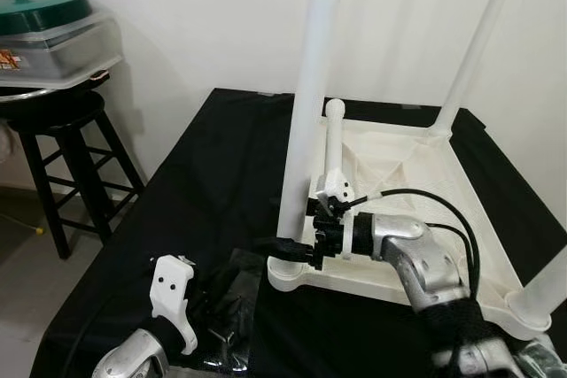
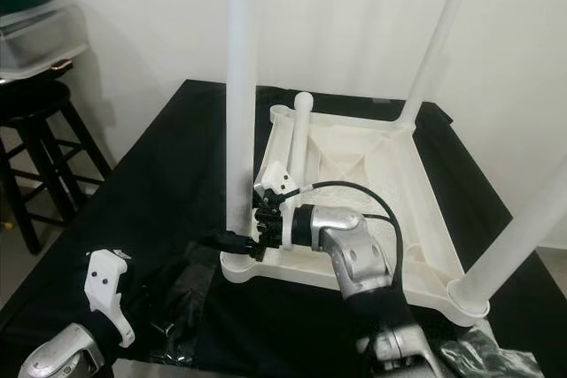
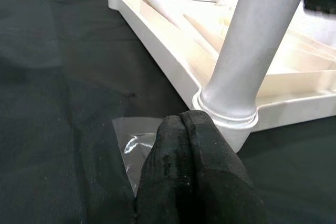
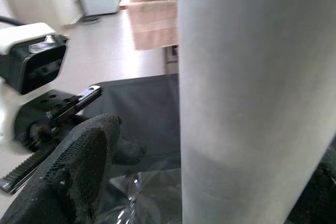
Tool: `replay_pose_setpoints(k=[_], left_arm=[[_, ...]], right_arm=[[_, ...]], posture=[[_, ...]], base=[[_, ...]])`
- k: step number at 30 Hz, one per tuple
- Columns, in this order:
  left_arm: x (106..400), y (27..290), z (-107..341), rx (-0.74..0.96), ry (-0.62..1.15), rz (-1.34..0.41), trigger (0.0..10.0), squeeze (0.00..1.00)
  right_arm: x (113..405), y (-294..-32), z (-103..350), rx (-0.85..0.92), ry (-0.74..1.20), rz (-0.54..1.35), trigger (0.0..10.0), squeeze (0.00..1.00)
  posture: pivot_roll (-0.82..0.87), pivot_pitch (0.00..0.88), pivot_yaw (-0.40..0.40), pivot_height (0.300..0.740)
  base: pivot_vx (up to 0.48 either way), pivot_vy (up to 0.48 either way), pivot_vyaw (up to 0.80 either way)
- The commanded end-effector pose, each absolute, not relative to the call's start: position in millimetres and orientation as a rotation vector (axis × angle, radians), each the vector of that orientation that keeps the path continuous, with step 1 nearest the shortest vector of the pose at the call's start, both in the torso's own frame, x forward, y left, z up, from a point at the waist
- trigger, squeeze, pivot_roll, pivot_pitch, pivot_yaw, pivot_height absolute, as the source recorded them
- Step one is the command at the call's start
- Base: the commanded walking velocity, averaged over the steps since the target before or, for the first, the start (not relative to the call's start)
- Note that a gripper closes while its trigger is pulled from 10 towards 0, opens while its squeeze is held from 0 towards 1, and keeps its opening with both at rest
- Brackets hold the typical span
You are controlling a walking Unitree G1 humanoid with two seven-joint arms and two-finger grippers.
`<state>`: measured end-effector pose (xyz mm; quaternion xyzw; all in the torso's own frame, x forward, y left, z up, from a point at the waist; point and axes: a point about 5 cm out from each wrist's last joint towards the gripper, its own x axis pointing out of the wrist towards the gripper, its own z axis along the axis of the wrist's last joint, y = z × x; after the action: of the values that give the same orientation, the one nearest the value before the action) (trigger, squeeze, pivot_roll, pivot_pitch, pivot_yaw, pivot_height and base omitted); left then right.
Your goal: Building children table
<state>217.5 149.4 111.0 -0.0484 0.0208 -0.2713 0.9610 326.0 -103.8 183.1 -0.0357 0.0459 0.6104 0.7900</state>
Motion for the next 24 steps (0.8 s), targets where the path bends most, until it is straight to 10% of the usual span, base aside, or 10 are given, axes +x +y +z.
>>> replay_pose_setpoints(k=[1,4,5,24], left_arm=[[217.5,148.8,108.0,-0.094,0.055,-0.554,10.0,0.0],[217.5,148.9,107.5,-0.092,0.057,-0.555,10.0,0.0],[217.4,148.9,107.3,-0.091,0.057,-0.555,10.0,0.0],[212.2,148.4,106.7,-0.097,0.06,-0.559,10.0,0.0]], right_arm=[[332.3,-105.2,190.7,-0.075,0.082,1.372,10.0,0.0],[338.5,-109.2,197.0,-0.057,0.095,1.428,9.6,0.0],[342.1,-111.8,200.4,-0.046,0.098,1.449,0.0,0.0],[333.2,-119.1,163.9,-0.002,0.165,1.383,0.0,0.0]], posture=[[0.09,0.0,-0.068,0.74],[0.09,0.0,-0.07,0.74],[0.09,0.0,-0.073,0.74],[0.08,0.0,-0.086,0.74]], base=[[0.0,0.0,0.0],[0.0,0.0,0.0],[0.0,0.0,0.0],[0.0,0.0,0.0]])
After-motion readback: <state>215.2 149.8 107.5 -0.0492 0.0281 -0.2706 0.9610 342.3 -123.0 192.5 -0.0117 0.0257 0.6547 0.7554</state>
